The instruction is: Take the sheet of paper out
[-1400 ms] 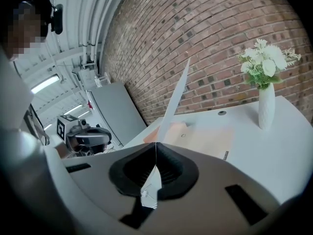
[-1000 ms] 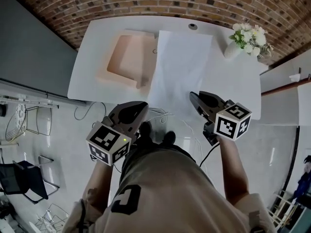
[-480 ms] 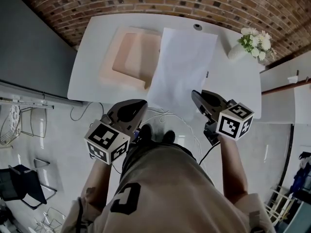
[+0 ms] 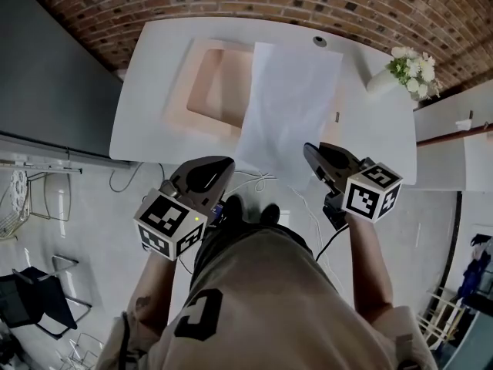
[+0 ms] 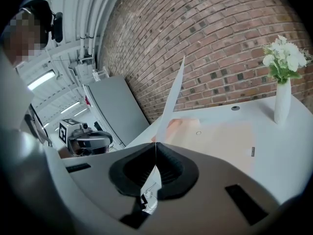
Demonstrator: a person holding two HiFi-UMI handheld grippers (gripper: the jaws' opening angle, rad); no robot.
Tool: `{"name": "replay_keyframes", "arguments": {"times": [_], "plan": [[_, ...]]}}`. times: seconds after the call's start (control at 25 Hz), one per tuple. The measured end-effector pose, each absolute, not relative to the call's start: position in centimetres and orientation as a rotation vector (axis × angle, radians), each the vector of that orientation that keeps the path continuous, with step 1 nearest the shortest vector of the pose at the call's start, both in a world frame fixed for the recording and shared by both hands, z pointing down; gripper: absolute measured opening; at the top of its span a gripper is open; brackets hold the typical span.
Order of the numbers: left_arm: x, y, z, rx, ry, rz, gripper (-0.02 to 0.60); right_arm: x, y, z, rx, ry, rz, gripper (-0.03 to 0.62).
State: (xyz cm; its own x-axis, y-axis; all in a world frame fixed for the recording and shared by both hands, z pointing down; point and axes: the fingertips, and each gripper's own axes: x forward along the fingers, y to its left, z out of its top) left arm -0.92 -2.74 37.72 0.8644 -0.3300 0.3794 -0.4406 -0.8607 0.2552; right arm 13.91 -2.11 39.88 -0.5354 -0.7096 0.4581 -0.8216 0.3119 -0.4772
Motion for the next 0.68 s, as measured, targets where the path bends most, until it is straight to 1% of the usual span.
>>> {"name": "replay_keyframes", "arguments": {"times": [0.24,0.68], "plan": [[-2.3,-3.6,38.0,2.694,-0.575,0.459,0.014,12.2,-2.8,39.7,1.412,-2.405,1.015,0.023],[-2.8,-4.3,38.1,2.691,-0.559,0.448,0.014,11.3,-3.7,39.7,1.406,-2.409,1.038,0.023]]}}
